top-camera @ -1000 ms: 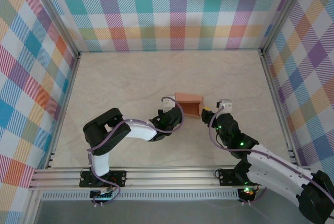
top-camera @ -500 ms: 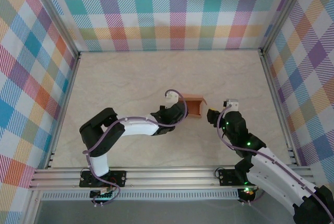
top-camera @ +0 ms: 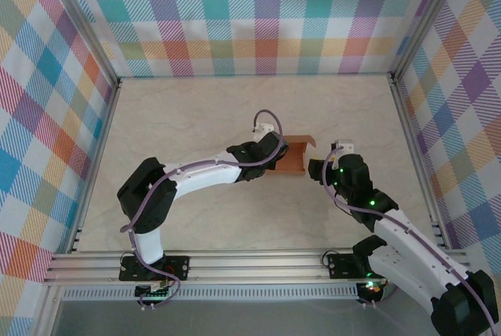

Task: Fold the paper box

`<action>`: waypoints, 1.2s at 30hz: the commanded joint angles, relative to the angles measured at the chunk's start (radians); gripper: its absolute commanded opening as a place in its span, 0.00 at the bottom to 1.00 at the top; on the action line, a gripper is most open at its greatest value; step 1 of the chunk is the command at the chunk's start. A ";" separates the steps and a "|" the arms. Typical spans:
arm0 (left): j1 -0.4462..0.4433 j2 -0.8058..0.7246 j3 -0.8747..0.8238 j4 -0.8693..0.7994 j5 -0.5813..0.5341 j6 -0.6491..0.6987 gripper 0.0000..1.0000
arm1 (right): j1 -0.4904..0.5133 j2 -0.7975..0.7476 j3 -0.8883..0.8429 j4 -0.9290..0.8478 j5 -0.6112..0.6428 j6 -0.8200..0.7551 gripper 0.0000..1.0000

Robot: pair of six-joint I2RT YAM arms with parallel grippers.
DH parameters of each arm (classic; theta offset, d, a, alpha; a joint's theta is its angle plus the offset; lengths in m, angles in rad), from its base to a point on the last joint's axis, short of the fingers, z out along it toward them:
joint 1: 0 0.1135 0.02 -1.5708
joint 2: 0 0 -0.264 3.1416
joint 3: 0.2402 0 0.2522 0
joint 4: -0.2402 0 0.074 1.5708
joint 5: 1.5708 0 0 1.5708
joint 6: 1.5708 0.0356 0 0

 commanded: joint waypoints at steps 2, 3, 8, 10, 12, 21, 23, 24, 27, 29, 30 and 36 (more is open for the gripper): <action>0.019 0.011 0.028 -0.089 0.031 0.025 0.00 | -0.032 0.082 0.021 0.058 -0.093 -0.008 0.66; 0.020 0.013 0.029 -0.088 0.033 0.025 0.00 | -0.040 0.095 0.016 0.081 -0.111 0.000 0.66; 0.028 0.026 0.036 -0.095 0.050 0.030 0.00 | -0.058 0.139 0.010 0.183 -0.210 -0.011 0.66; 0.031 0.027 0.042 -0.097 0.060 0.032 0.00 | -0.067 0.180 0.037 0.184 -0.233 -0.038 0.65; 0.033 0.026 0.049 -0.102 0.068 0.035 0.00 | -0.080 0.233 0.068 0.184 -0.261 -0.063 0.65; 0.036 0.008 0.060 -0.118 0.081 0.049 0.00 | -0.108 0.469 0.227 0.185 -0.235 -0.095 0.50; 0.038 0.005 0.061 -0.119 0.082 0.053 0.00 | -0.109 0.515 0.264 0.171 -0.225 -0.094 0.46; 0.038 0.003 0.060 -0.119 0.084 0.056 0.00 | -0.109 0.534 0.279 0.166 -0.222 -0.096 0.44; 0.040 0.003 0.064 -0.121 0.092 0.057 0.00 | -0.109 0.575 0.307 0.161 -0.202 -0.096 0.35; 0.042 0.003 0.065 -0.122 0.095 0.057 0.00 | -0.109 0.594 0.326 0.150 -0.195 -0.102 0.27; 0.043 0.004 0.068 -0.124 0.099 0.058 0.00 | -0.109 0.600 0.335 0.142 -0.197 -0.107 0.24; 0.047 0.013 0.096 -0.150 0.101 0.072 0.00 | -0.110 0.609 0.376 0.081 -0.184 -0.126 0.10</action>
